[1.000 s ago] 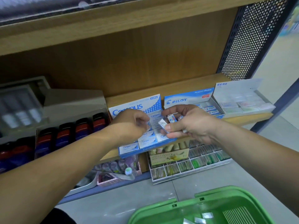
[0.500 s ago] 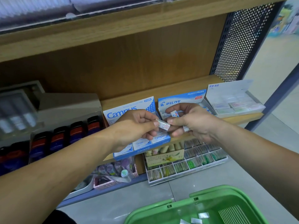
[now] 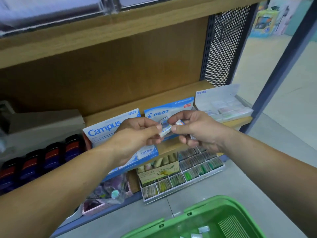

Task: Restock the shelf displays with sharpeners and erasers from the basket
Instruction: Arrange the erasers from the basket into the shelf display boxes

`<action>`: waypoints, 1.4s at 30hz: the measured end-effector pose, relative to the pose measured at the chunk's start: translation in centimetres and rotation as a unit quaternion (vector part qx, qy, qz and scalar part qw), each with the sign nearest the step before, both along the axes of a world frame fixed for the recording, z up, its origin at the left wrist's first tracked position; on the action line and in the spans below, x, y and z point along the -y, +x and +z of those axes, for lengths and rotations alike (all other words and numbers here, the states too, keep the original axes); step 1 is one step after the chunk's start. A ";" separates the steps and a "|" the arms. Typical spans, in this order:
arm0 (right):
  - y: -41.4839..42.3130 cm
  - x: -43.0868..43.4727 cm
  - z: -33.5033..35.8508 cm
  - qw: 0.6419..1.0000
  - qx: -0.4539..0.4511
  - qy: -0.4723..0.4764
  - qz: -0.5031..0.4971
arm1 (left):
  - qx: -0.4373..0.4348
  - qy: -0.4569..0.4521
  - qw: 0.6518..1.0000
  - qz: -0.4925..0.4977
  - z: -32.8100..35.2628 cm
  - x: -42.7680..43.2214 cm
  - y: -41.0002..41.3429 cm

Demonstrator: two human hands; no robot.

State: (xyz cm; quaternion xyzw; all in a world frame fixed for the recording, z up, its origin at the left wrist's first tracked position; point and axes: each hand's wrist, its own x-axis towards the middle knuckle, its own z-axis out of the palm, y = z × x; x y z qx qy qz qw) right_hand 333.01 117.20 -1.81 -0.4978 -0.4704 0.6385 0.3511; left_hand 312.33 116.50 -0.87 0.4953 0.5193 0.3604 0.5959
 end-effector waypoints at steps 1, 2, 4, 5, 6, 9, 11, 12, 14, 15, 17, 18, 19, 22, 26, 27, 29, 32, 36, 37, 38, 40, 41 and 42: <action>0.4 0.0 0.0 1.000 -0.003 0.009 -0.011 | -0.014 0.013 1.000 0.000 -0.1 -0.1 0.5; 0.8 0.0 -0.1 1.000 -0.004 0.014 -0.020 | -0.024 0.024 0.999 -0.002 -0.2 -0.2 0.9; 1.6 0.0 -0.3 0.999 -0.004 0.016 -0.036 | -0.038 0.033 0.999 -0.012 -0.3 -0.5 1.6; 2.0 0.1 -0.3 0.999 -0.005 0.017 -0.043 | -0.045 0.037 0.998 -0.017 -0.4 -0.7 1.9; 2.3 0.1 -0.4 0.999 -0.007 0.019 -0.049 | -0.054 0.040 0.997 -0.026 -0.3 -0.9 2.1; 3.3 0.0 -0.8 0.997 0.011 0.027 -0.075 | -0.128 0.057 0.989 -0.053 -0.1 -2.5 3.3; 3.9 -0.4 -1.2 0.994 0.035 0.031 -0.101 | -0.217 0.097 0.970 -0.043 -0.2 -4.6 4.1; 4.4 -0.7 -1.5 0.991 0.049 0.035 -0.116 | -0.257 0.127 0.957 -0.036 -0.3 -5.9 4.4; 5.1 -1.1 -1.9 0.987 0.073 0.048 -0.138 | -0.306 0.185 0.933 -0.044 -0.7 -8.1 4.8; 5.4 -1.2 -2.1 0.985 0.078 0.053 -0.143 | -0.326 0.206 0.921 -0.055 -1.1 -8.9 4.8; 5.6 -1.4 -2.3 0.984 0.079 0.055 -0.151 | -0.368 0.238 0.896 -0.070 -2.0 -9.8 5.0; 5.6 -1.5 -2.4 0.983 0.083 0.054 -0.155 | -0.377 0.246 0.890 -0.072 -2.6 -10.0 5.1; 5.6 -1.6 -2.5 0.982 0.088 0.050 -0.160 | -0.375 0.247 0.890 -0.072 -3.1 -10.1 5.1; 5.7 -1.9 -2.7 0.980 0.092 0.042 -0.173 | -0.354 0.234 0.903 -0.065 -4.3 -9.9 5.1; 5.9 -1.8 -2.5 0.977 0.081 0.036 -0.193 | -0.335 0.224 0.913 -0.068 -4.3 -9.8 5.1; 6.0 -1.8 -2.5 0.978 0.072 0.028 -0.194 | -0.333 0.226 0.913 -0.068 -4.2 -9.8 5.1; 6.2 -1.8 -2.4 0.981 0.045 0.012 -0.189 | -0.330 0.235 0.912 -0.066 -3.8 -9.8 5.6; 6.5 -1.8 -2.7 0.983 0.031 0.006 -0.180 | -0.316 0.240 0.916 -0.057 -3.4 -9.9 7.4; 7.2 -1.5 -3.3 0.979 0.025 0.019 -0.201 | -0.336 0.257 0.905 -0.040 -4.0 -10.3 10.3; 7.4 -1.4 -3.5 0.978 0.019 0.018 -0.208 | -0.342 0.259 0.903 -0.036 -4.2 -10.5 10.8; 7.7 -1.3 -3.7 0.977 0.015 0.016 -0.210 | -0.349 0.262 0.899 -0.036 -4.4 -10.6 11.1; 8.1 -1.1 -3.9 0.979 0.017 0.015 -0.205 | -0.374 0.276 0.884 -0.049 -4.6 -10.7 11.3; 8.3 -1.2 -4.0 0.979 0.019 0.018 -0.201 | -0.387 0.285 0.875 -0.058 -4.7 -10.8 11.4; 8.5 -1.2 -4.1 0.979 0.019 0.022 -0.202 | -0.396 0.292 0.868 -0.066 -4.7 -10.9 11.4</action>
